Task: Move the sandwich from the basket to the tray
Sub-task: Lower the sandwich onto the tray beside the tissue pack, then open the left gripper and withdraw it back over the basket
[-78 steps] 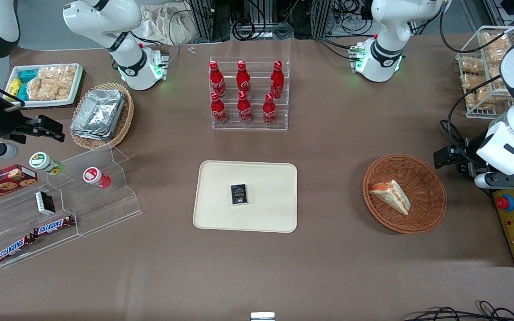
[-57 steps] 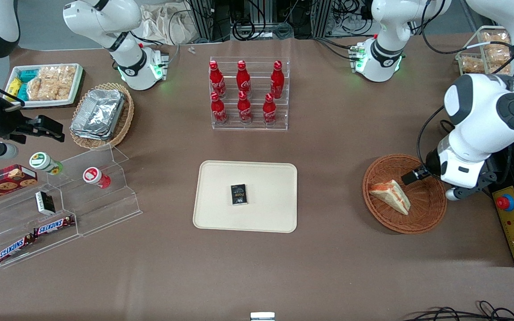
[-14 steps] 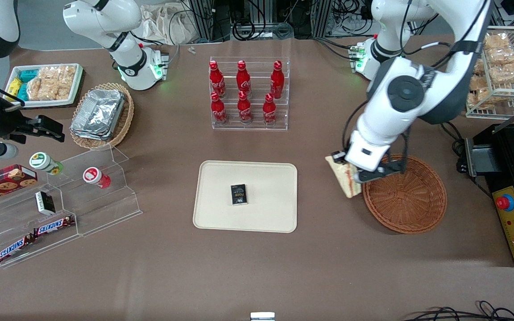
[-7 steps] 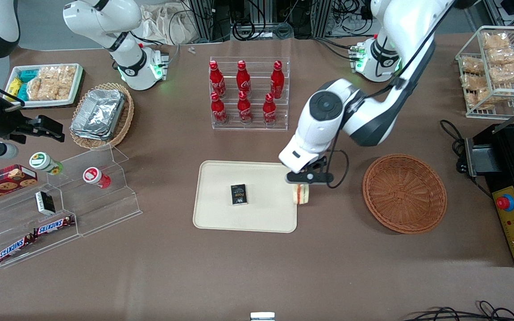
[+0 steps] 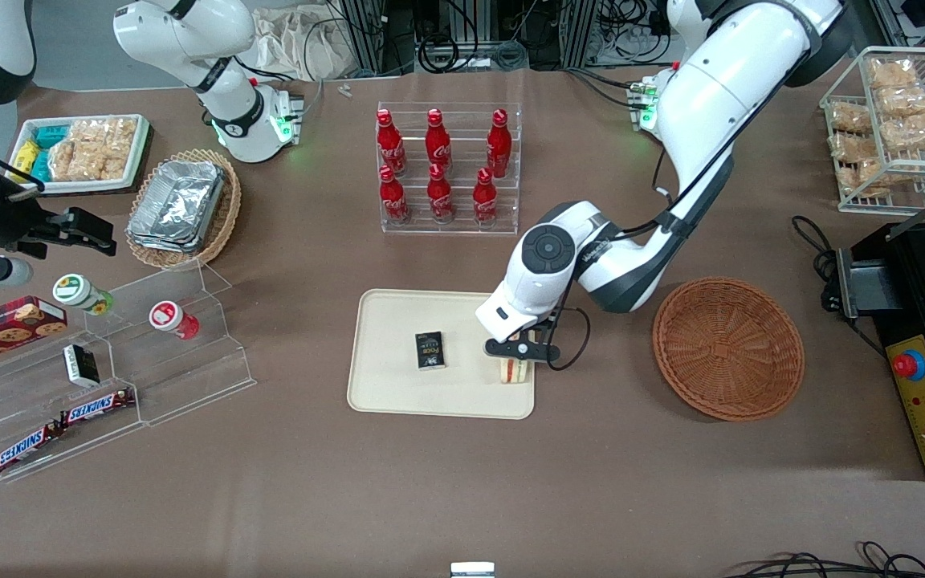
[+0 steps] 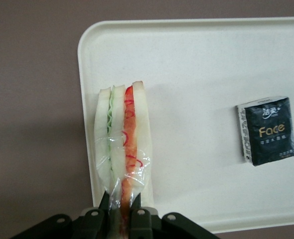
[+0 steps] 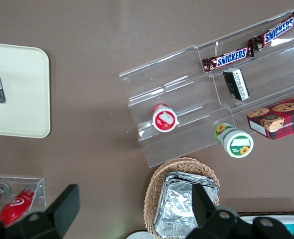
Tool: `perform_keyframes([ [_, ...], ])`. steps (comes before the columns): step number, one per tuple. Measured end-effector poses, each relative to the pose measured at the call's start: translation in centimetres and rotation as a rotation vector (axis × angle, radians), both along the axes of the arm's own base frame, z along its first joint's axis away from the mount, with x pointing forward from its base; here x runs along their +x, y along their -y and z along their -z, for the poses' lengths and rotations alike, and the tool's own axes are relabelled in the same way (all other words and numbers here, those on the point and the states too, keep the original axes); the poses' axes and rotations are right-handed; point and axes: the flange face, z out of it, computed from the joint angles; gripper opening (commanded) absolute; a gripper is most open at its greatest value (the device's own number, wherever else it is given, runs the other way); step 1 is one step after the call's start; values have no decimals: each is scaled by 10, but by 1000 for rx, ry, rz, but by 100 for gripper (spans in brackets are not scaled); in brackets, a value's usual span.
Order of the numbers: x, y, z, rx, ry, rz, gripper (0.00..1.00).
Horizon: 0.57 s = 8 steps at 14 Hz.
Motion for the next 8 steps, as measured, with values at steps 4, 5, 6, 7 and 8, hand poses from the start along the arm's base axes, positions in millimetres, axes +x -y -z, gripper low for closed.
perform_keyframes([
  [4,1,3,1,-5,-1,-24,100],
  [5,1,3,0,-5,-1,-38,100],
  [6,3,1,-2,0,-4,-49,100],
  [7,7,-4,-6,15,-12,-62,100],
  [8,12,-10,-15,32,-20,-78,100],
])
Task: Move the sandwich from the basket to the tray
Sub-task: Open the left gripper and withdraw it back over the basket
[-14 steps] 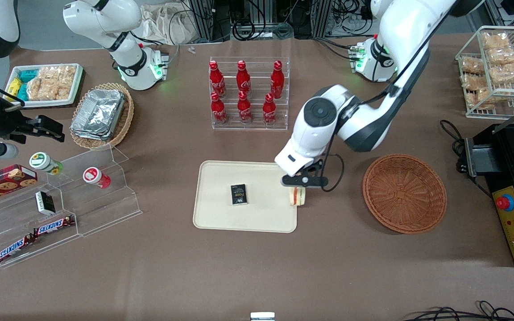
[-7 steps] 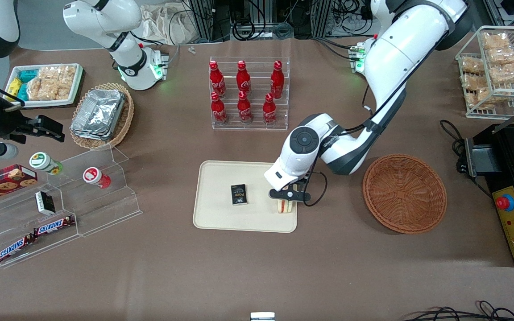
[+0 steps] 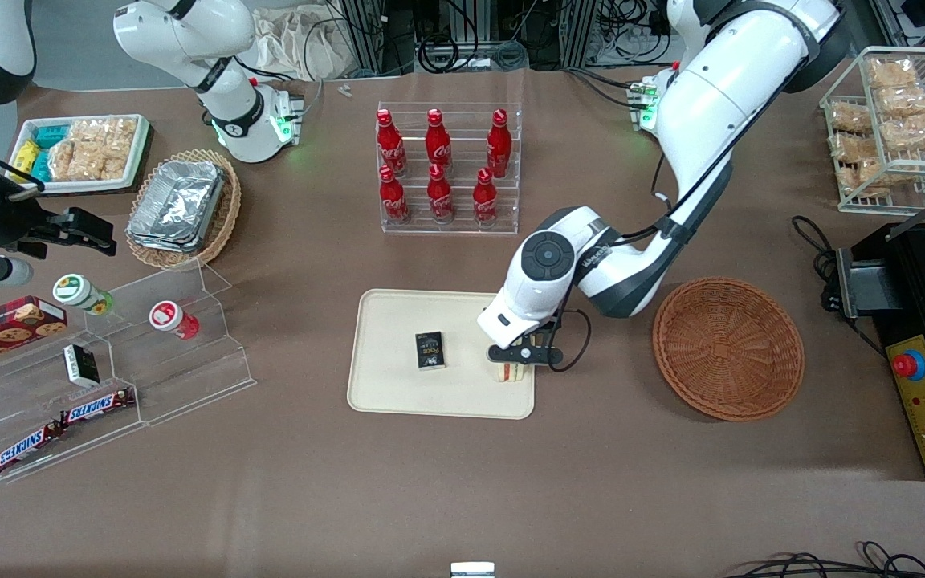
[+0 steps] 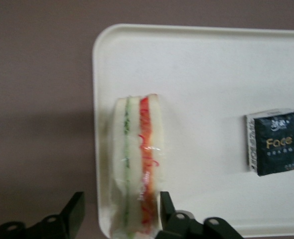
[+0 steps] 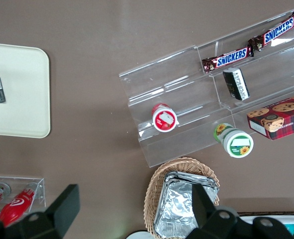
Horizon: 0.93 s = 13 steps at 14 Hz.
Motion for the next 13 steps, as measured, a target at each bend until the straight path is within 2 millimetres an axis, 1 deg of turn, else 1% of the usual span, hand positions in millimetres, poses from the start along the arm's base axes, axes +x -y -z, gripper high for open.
perform_keyframes([
  [1,6,-8,-14,14,-4,-19,100],
  [2,11,-20,-34,33,-3,-40,100],
  [3,17,-35,-59,59,3,-64,100],
  [4,21,-53,-84,89,9,-91,100],
  [6,31,-96,-134,129,32,-146,100],
  [8,39,-138,-173,107,24,-129,100],
  [10,36,-175,-203,129,-11,-78,100],
  [13,19,-222,-244,206,-69,-95,100],
])
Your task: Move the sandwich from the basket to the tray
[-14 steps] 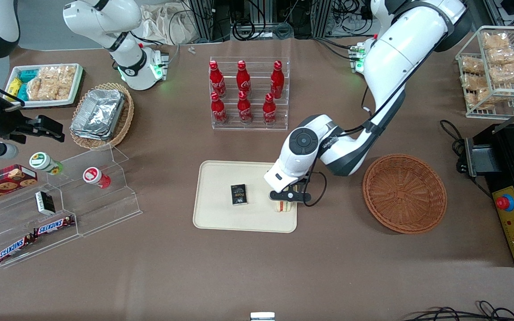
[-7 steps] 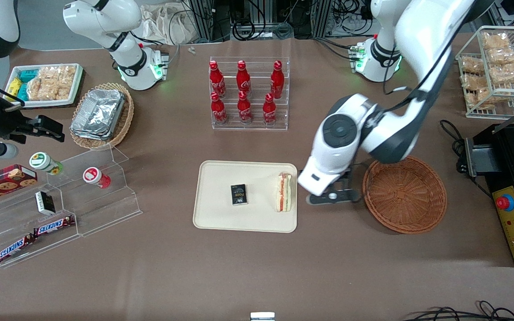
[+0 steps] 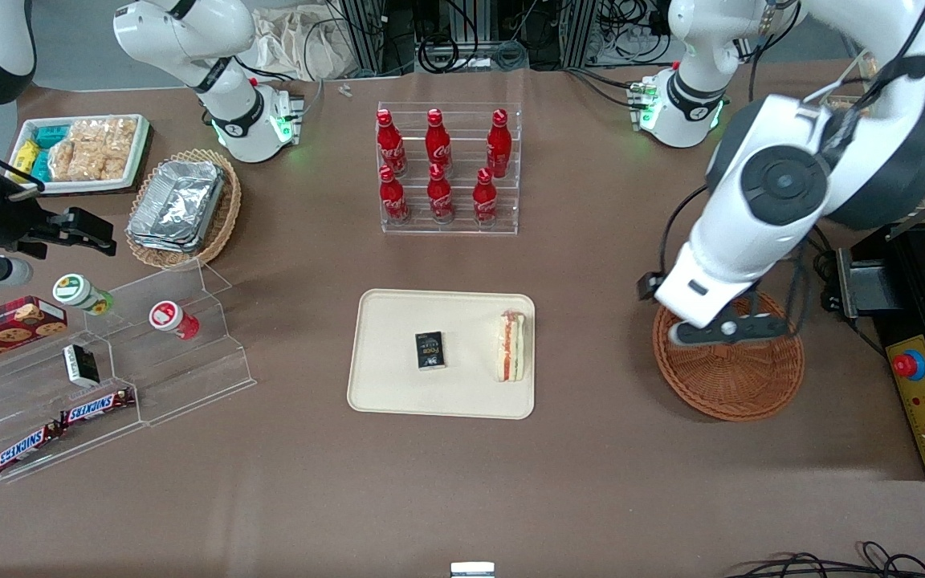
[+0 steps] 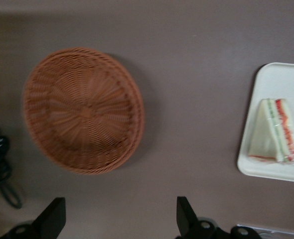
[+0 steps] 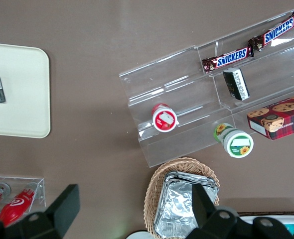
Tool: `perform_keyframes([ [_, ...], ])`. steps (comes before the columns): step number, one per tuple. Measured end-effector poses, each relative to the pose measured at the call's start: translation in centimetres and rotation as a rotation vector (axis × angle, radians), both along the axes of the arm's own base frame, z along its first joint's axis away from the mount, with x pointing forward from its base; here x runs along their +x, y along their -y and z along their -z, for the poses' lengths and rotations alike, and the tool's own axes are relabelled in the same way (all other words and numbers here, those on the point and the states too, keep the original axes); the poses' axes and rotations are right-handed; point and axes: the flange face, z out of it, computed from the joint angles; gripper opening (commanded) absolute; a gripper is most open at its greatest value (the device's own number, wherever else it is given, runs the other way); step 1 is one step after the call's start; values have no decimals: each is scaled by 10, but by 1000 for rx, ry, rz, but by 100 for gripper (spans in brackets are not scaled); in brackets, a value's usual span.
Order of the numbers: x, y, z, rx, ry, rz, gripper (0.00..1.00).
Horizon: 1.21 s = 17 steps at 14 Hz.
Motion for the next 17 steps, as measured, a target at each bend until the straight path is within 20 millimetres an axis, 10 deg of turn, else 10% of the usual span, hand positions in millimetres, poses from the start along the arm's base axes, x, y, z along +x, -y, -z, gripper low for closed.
perform_keyframes([
  [5,-10,-68,-43,39,-9,13,100],
  [17,-5,-166,-41,-25,-99,84,100],
])
